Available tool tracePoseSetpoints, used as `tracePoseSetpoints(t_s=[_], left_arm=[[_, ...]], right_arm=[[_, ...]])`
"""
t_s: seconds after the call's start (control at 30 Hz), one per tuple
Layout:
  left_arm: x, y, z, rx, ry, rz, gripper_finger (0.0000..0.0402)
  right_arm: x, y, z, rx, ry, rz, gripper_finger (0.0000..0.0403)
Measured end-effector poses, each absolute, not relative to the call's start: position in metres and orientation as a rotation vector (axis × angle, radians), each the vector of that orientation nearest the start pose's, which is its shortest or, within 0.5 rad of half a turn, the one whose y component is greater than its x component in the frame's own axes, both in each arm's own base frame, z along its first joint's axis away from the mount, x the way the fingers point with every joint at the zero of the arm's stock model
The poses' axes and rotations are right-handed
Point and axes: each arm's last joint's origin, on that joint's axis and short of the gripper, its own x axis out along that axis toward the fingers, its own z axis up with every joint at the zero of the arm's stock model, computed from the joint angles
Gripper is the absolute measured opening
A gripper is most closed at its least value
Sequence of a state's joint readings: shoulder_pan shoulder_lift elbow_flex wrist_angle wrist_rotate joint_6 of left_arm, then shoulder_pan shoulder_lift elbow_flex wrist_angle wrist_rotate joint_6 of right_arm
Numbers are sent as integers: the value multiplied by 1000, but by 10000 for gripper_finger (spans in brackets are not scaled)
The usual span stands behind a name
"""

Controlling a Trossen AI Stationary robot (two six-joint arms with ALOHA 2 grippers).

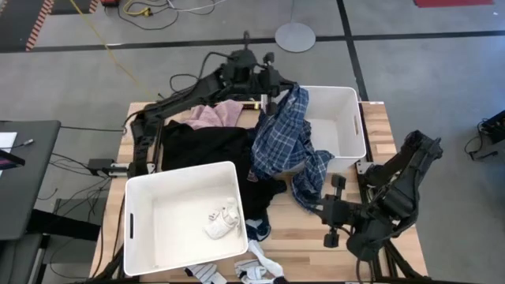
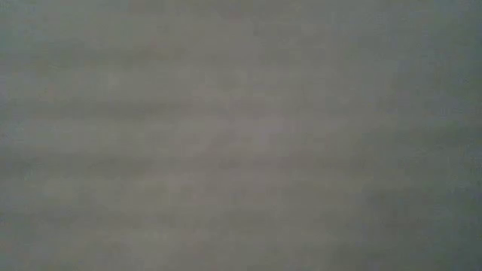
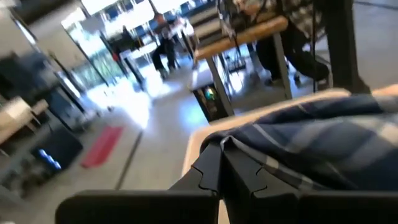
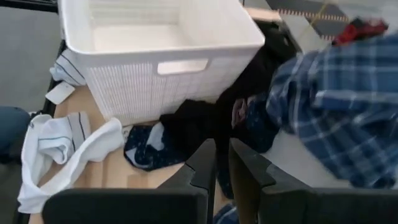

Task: Sort clothes
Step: Put the blue pajamas into the top laundry bin

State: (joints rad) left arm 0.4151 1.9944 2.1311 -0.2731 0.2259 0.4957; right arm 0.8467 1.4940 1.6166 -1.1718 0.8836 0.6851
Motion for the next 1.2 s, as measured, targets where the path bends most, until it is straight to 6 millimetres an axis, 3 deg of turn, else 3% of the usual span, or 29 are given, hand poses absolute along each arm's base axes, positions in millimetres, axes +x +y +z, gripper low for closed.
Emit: tracePoseSetpoints(t_s=[0.2,0.43,0.63,0.8,1.0,1.2], left_arm=[[441,191,387,385,272,137,28],[443,193,382,328,263,102,136],[432,195,398,198,203,24,229],[428,188,418,74,132,-152,255],[422,159,451,40,81,-343,256],[404,125,473,111,87,-420,256]], right_arm=[[198,191,351,-44,709,-327,62],[178,189,307,77,856,-466,96],[159,186,274,162,871,-611,195],[152,176,241,208,849,-733,263],[151,161,203,224,761,-786,278],[157,148,184,213,625,-810,276]])
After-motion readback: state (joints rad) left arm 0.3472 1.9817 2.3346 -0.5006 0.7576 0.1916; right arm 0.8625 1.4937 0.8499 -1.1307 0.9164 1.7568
